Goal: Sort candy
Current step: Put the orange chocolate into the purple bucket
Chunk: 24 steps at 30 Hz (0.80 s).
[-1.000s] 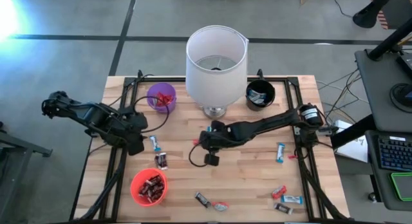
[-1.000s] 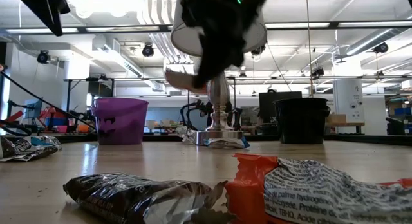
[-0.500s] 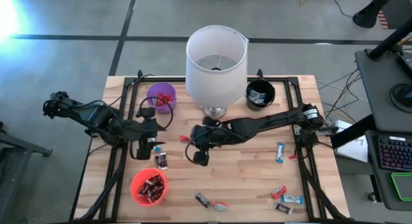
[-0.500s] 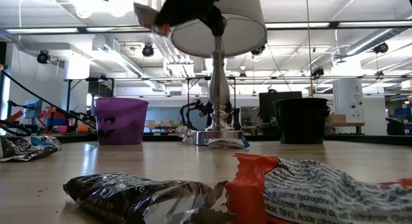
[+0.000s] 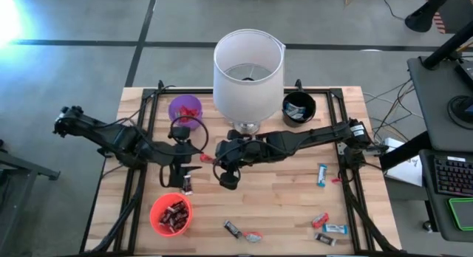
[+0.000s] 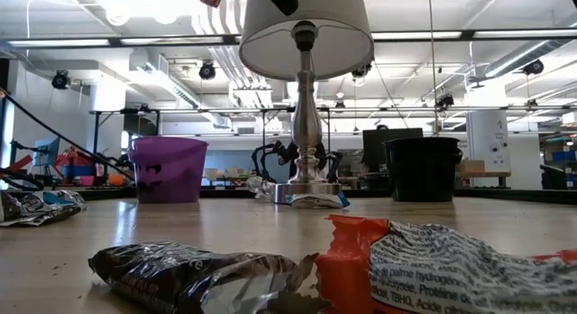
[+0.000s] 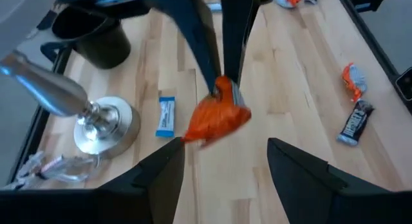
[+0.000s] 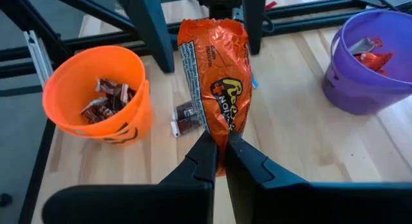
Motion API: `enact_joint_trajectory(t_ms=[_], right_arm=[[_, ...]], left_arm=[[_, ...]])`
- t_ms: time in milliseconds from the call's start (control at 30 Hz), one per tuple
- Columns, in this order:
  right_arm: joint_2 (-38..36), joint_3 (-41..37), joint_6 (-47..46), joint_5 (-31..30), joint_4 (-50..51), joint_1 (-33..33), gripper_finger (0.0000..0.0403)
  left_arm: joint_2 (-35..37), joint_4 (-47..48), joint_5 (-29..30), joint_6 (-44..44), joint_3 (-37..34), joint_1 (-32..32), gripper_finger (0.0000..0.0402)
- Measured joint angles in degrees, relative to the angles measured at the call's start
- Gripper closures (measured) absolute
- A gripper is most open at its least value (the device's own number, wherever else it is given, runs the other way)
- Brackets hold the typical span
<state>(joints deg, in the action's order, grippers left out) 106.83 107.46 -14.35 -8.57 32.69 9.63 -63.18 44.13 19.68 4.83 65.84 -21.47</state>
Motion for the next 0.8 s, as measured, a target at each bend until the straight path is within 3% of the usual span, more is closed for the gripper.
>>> enact_joint_trajectory(t_ms=[200, 467, 800], right_arm=[[0.0, -0.8, -0.6, 1.1, 0.0, 0.1, 0.0390], [0.0, -1.6, -0.7, 1.1, -0.2, 0.1, 0.0390], [0.0, -1.7, -1.6, 1.1, -0.1, -0.4, 0.0390]], left_arm=[[-2.0, -0.7, 4.3, -0.7, 0.0, 0.4, 0.0198], [-3.3, -1.6, 1.3, -2.6, 0.0, 0.4, 0.0203], [-4.5, -2.4, 0.7, -4.6, 0.0, 0.9, 0.0288]])
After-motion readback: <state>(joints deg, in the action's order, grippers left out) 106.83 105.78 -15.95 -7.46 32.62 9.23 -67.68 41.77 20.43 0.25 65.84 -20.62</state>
